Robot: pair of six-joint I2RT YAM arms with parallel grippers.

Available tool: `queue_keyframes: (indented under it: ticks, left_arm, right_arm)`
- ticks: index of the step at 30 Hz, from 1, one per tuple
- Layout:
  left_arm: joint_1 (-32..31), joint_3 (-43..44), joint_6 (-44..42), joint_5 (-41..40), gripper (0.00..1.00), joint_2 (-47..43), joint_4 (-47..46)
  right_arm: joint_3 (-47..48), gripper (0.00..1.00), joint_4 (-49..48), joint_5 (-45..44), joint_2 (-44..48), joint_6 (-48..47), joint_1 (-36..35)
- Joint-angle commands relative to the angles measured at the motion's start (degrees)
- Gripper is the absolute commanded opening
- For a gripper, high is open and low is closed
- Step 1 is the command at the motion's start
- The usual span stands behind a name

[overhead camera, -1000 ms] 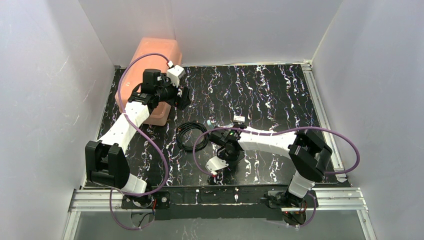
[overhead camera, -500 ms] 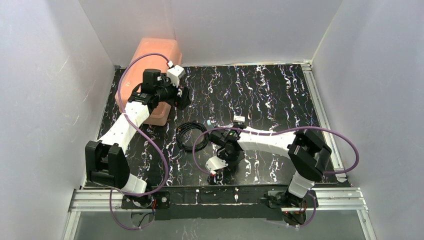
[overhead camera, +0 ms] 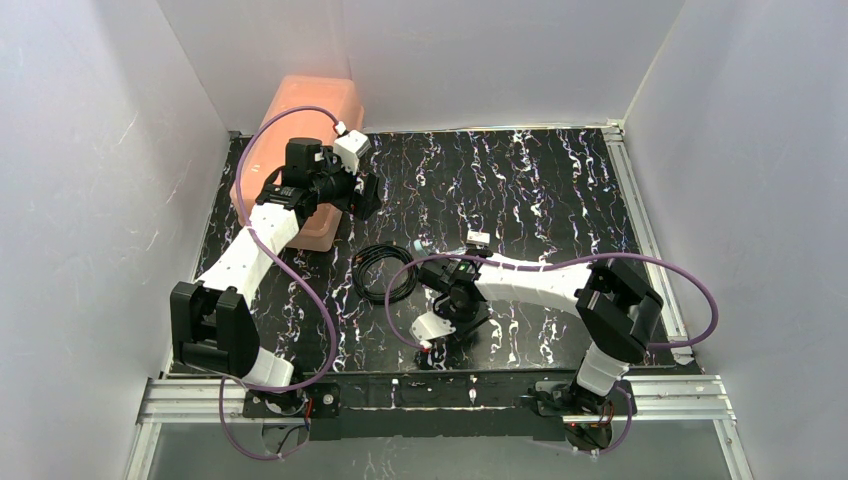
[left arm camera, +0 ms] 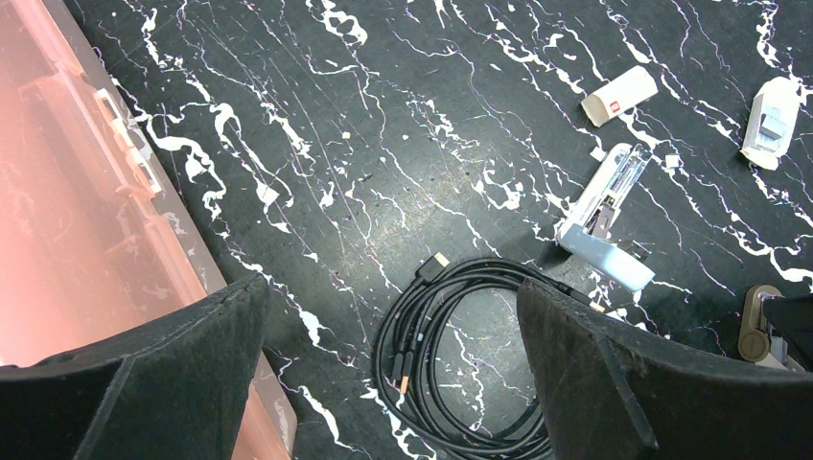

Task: Load the staples into the stapler
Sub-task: Install the staple into the stapler.

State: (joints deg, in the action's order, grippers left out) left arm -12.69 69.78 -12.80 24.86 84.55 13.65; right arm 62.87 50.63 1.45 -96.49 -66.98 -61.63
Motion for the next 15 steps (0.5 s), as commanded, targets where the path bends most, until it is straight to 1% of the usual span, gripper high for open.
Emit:
queue_keyframes:
  ticks: [1,7,15]
  left_arm:
    - [0.4,-0.6,0.1,1.1,0.98,-3.1,-0.4]
    - [0.4,-0.5,0.1,1.1,0.98,-3.2,-0.3]
    - [0.4,-0.5,0.1,1.2,0.98,-3.5,-0.4]
  right_arm:
    - [1.9,0.41,0.2,1.0,1.8,1.2,-0.3]
    - [2.3,0.44,0.2,2.0,3.6,2.1,0.0]
    - [1.8,0.46,-2.9,2.0,5.8,3.5,1.3]
